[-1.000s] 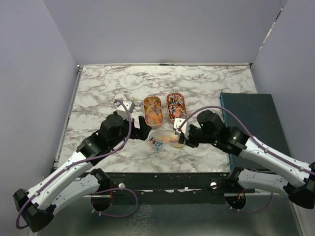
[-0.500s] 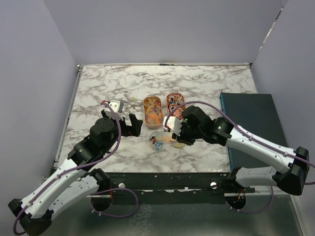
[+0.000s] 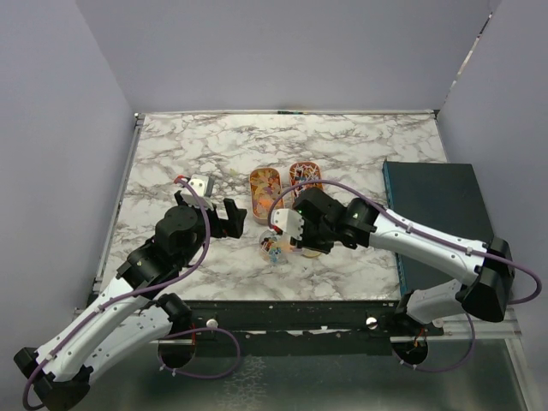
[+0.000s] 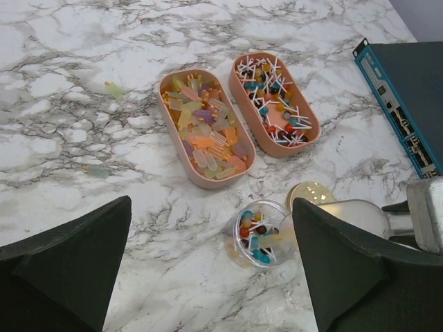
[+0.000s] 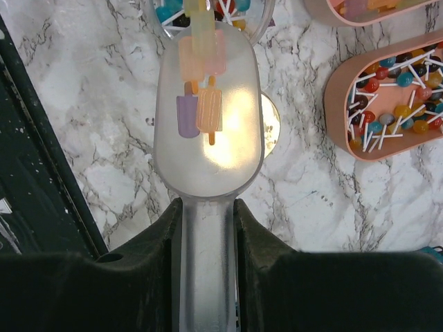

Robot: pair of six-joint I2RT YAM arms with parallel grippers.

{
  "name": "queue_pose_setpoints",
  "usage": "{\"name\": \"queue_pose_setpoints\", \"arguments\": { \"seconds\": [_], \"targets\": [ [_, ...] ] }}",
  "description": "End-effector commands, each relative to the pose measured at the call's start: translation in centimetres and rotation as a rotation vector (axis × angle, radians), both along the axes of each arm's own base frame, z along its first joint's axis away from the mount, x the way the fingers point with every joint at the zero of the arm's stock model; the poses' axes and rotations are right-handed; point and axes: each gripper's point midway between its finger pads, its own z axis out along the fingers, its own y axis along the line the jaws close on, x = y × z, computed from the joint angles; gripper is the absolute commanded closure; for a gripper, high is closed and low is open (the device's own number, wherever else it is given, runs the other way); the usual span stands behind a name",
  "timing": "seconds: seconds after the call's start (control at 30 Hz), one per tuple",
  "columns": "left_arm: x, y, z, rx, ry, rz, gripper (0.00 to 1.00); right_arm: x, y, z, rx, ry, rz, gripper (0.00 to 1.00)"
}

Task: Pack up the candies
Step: Place the fake candies in the packing bottle.

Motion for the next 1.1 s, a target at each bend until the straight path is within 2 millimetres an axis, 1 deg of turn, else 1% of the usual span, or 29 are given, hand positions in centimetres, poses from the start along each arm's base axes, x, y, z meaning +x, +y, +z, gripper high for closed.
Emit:
{"name": "queue_pose_setpoints", "arguments": {
  "seconds": [0.0,0.13,0.37,0.5,0.7,0.87,0.97,1.07],
  "targets": [
    [0.0,0.4,-0.7,0.024,0.006,0.011,0.01,0.6,-0.6,0.6,-0.077,-0.043,-0.001,1.00],
    [0.0,0.3,-0.9,0.023,0.017,0.010,0.01,1.0,-1.0,0.7,-0.125,-0.066,-0.002,0.99],
    [0.1,-0.1,-1.4,0.016,0.040,0.009,0.01,1.6,-2.3,0.9,-0.206,-0.120,-0.027,1.00],
    [0.2,-0.4,-1.9,0.009,0.068,0.012,0.01,1.8,-2.5,1.5,-0.196,-0.145,-0.039,1.00],
    [0.6,-1.1,-2.5,-0.015,0.115,0.026,0.01,1.3,-2.0,3.3,-0.054,-0.161,-0.098,1.00],
    [1.4,-2.2,-3.2,-0.059,0.158,0.047,0.01,1.0,-1.8,5.9,0.137,-0.207,-0.155,1.00],
    [2.0,-2.8,-3.7,-0.083,0.180,0.068,0.01,1.0,-1.8,7.4,0.248,-0.216,-0.246,1.00],
    [2.9,-3.2,-4.5,-0.093,0.190,0.099,0.01,1.2,-1.8,8.8,0.352,-0.203,-0.376,1.00]
  ]
}}
